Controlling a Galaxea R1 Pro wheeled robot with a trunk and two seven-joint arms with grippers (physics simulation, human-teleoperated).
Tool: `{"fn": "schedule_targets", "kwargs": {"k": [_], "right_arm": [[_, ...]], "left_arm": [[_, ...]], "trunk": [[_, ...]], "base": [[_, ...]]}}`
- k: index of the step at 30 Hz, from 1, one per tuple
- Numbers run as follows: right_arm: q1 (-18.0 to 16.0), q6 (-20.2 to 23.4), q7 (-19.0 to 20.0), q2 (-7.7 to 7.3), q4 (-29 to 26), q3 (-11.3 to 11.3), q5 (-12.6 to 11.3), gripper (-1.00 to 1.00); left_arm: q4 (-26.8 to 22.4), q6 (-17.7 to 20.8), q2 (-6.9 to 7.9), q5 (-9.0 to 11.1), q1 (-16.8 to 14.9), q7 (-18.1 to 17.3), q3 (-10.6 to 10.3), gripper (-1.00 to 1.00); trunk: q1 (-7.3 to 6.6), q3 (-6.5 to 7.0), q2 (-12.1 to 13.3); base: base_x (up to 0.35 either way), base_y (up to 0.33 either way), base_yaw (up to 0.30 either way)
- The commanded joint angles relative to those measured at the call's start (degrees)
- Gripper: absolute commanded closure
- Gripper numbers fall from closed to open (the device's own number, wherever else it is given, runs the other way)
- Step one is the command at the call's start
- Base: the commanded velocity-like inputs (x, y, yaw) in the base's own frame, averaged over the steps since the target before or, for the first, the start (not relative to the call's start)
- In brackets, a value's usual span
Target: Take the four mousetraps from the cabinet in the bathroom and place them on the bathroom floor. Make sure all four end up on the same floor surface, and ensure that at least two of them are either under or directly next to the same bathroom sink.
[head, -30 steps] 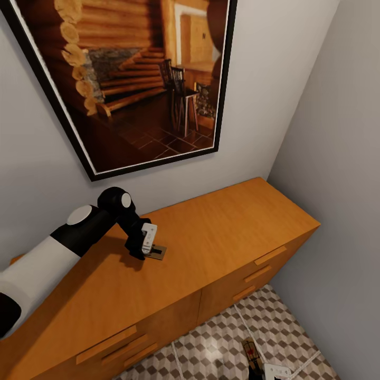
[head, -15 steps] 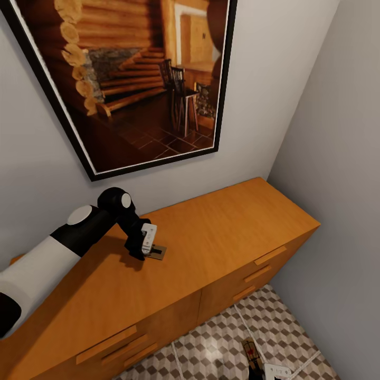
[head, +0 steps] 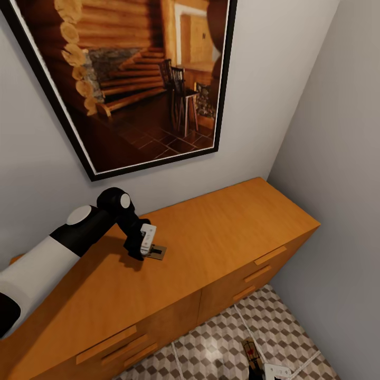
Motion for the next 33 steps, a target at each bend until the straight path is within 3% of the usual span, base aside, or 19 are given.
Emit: {"fn": "schedule_targets", "kwargs": {"k": [1, 33], "right_arm": [[-0.05, -0.21, 0.01, 0.01, 0.07, 0.49, -0.57, 1.00], [-0.05, -0.21, 0.01, 0.02, 0.07, 0.49, -0.57, 1.00]], "left_arm": [[-0.07, 0.38, 0.09, -0.17, -0.06, -0.23, -0.13, -1.00], [0.45, -0.47, 0.43, -0.07, -0.06, -0.23, -0.12, -1.00]], "trunk": [[0.01, -0.06, -0.05], [0.01, -0.06, -0.05]], "base": [[0.000, 0.000, 0.000], [0.000, 0.000, 0.000]]}}
